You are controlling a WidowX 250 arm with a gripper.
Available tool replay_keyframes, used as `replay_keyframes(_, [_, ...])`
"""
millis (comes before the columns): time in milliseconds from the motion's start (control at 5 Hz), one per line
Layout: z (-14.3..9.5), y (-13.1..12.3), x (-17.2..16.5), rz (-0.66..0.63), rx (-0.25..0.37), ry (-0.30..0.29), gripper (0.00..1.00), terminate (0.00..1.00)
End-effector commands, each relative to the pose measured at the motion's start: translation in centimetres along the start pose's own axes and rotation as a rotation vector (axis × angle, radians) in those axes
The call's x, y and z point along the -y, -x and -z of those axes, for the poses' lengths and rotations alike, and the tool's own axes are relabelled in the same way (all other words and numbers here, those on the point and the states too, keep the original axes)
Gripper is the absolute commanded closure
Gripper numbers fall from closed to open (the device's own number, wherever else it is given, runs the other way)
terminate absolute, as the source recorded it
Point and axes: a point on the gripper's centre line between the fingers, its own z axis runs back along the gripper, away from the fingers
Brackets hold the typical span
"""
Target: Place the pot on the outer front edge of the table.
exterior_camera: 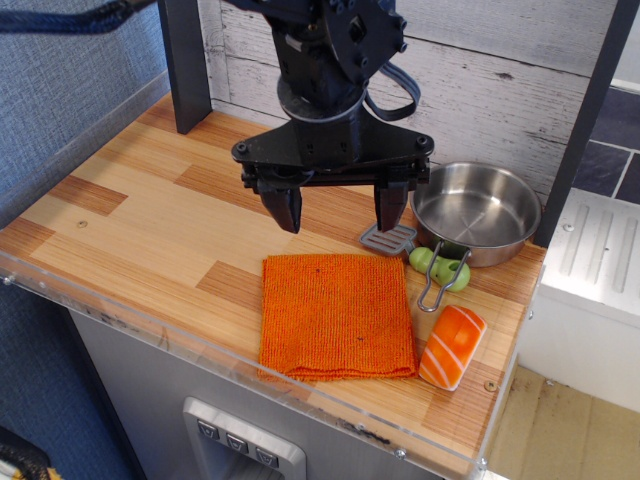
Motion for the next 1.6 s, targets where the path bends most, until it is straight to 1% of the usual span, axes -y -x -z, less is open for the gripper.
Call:
replay_keyframes(0, [0.0, 0.0, 0.0, 0.000, 0.000, 0.000, 0.00, 0.00])
replay_keyframes(200, [1.5, -2.0, 0.3, -0.023, 0.014, 0.047, 0.00, 0.00])
replay_keyframes(600, [4.6, -6.2, 1.7, -0.015, 0.061, 0.101, 0.00, 0.00])
replay_keyframes(800, [6.2, -7.2, 2.8, -0.035, 0.051, 0.182, 0.00, 0.00])
replay_keyframes(1000, [7.6, -7.7, 3.9, -0.010, 0.048, 0.199, 0.00, 0.00])
replay_keyframes(1200, [8.6, -8.1, 4.2, -0.016, 0.038, 0.213, 0.00, 0.00])
replay_keyframes(1400, [9.4, -8.1, 4.1, -0.018, 0.012, 0.221, 0.00, 0.00])
